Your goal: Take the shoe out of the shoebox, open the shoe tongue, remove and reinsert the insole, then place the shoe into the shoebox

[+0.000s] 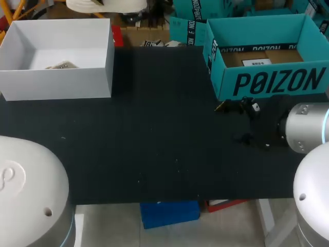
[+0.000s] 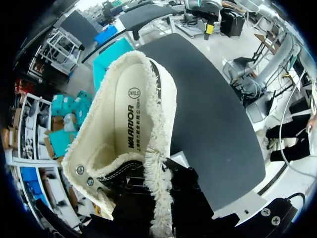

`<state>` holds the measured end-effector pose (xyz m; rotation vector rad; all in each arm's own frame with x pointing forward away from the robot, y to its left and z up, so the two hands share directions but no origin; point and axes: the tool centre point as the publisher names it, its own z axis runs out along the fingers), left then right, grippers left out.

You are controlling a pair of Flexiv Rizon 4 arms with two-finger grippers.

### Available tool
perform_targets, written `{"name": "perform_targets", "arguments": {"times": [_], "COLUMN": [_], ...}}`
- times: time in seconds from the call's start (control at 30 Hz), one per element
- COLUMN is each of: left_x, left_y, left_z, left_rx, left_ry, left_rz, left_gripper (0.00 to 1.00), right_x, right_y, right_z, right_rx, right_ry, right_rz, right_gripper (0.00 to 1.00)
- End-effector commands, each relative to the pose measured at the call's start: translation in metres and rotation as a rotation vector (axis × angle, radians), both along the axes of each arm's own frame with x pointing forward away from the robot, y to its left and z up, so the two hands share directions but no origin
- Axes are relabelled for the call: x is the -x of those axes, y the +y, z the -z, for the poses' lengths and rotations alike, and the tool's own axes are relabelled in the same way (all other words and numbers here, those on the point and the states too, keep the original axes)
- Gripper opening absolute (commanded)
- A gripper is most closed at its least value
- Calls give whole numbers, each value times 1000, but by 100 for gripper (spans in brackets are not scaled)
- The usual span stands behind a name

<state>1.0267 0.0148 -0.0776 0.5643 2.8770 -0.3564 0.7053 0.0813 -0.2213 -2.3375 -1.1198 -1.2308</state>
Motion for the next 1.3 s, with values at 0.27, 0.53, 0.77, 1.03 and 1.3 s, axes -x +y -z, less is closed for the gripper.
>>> {"name": "perform_targets", "arguments": {"times": [0.27,0.53,0.77,1.03,1.3], "left_x": [-12,-43,-80,-111,-120], "left_y": [105,156,183,187,183], "left_z": [43,77,102,131,168], "left_rx": [30,23,-27,-87,-182], "left_ry": [39,28,12,6,-15], "left_rz": [-616,-674,-660,-594,-501], "left_gripper": [0,0,0,0,0], "right_x": [6,6,6,6,6], "right_y": [3,3,3,3,3], "right_z": [6,6,6,6,6], "right_rx": [35,35,35,35,35], "right_ry": [-79,-79,-79,-79,-79], "right_rz": [130,130,130,130,130], "right_gripper": [100,100,100,100,100]}}
